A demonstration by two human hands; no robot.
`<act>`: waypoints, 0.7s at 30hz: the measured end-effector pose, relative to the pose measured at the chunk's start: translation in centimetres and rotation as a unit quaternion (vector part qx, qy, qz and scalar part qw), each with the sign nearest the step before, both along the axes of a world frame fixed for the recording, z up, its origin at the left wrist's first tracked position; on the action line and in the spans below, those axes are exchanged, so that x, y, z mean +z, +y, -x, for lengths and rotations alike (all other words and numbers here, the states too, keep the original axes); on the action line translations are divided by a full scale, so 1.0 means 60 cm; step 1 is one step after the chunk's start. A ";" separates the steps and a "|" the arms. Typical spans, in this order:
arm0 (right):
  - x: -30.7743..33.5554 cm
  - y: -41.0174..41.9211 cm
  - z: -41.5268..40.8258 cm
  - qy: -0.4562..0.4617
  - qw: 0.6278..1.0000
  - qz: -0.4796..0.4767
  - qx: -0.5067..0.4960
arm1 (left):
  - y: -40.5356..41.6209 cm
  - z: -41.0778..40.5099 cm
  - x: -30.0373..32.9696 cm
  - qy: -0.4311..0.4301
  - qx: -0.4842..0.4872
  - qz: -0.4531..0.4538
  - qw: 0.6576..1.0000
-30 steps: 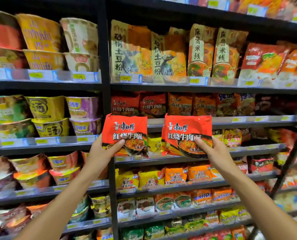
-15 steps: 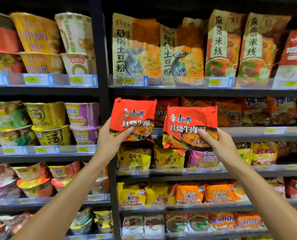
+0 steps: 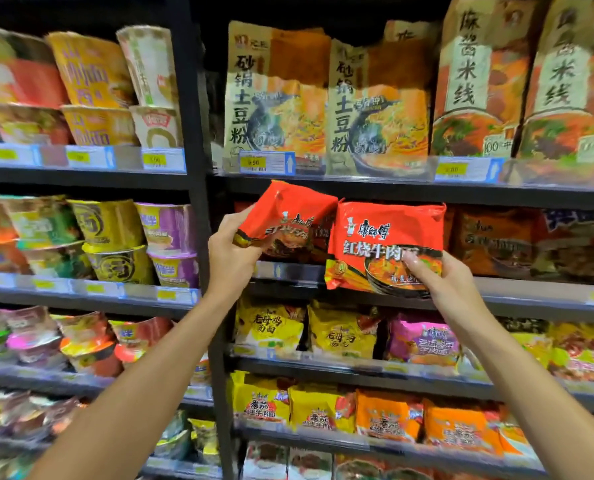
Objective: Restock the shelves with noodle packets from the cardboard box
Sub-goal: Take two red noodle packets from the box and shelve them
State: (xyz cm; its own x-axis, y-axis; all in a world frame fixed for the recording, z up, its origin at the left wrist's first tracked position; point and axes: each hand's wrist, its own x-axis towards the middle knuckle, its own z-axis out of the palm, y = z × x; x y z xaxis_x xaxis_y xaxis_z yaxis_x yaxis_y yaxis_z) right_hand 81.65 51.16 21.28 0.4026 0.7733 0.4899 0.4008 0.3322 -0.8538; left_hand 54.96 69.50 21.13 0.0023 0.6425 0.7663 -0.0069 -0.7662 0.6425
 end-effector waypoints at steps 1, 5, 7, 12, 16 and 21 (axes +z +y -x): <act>0.000 0.003 -0.004 -0.001 1.000 0.000 0.005 | 0.000 -0.003 0.001 0.001 0.002 -0.013 1.000; 0.000 0.012 -0.017 -0.007 1.000 0.005 0.012 | 0.017 -0.006 0.000 0.024 -0.021 -0.008 0.999; -0.001 0.019 -0.018 -0.009 1.000 0.003 0.011 | 0.035 -0.007 -0.004 0.072 -0.021 -0.005 0.997; -0.004 0.033 -0.013 -0.017 1.000 0.006 0.021 | 0.079 -0.022 -0.014 0.127 0.051 0.073 0.988; -0.006 0.041 -0.012 0.004 1.000 0.003 0.022 | 0.086 -0.041 -0.012 0.164 0.164 0.106 0.967; -0.005 0.064 -0.010 0.060 0.998 0.012 0.023 | 0.079 -0.050 -0.013 0.239 0.294 0.014 0.925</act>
State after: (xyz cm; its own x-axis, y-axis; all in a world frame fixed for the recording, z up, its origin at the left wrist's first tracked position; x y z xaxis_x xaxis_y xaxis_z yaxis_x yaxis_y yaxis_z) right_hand 82.23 55.01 20.95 0.4205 0.8032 0.4219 0.2802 0.3273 -0.9024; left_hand 57.97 74.26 20.37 -0.0198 0.6594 0.7516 0.6955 -0.5310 0.4842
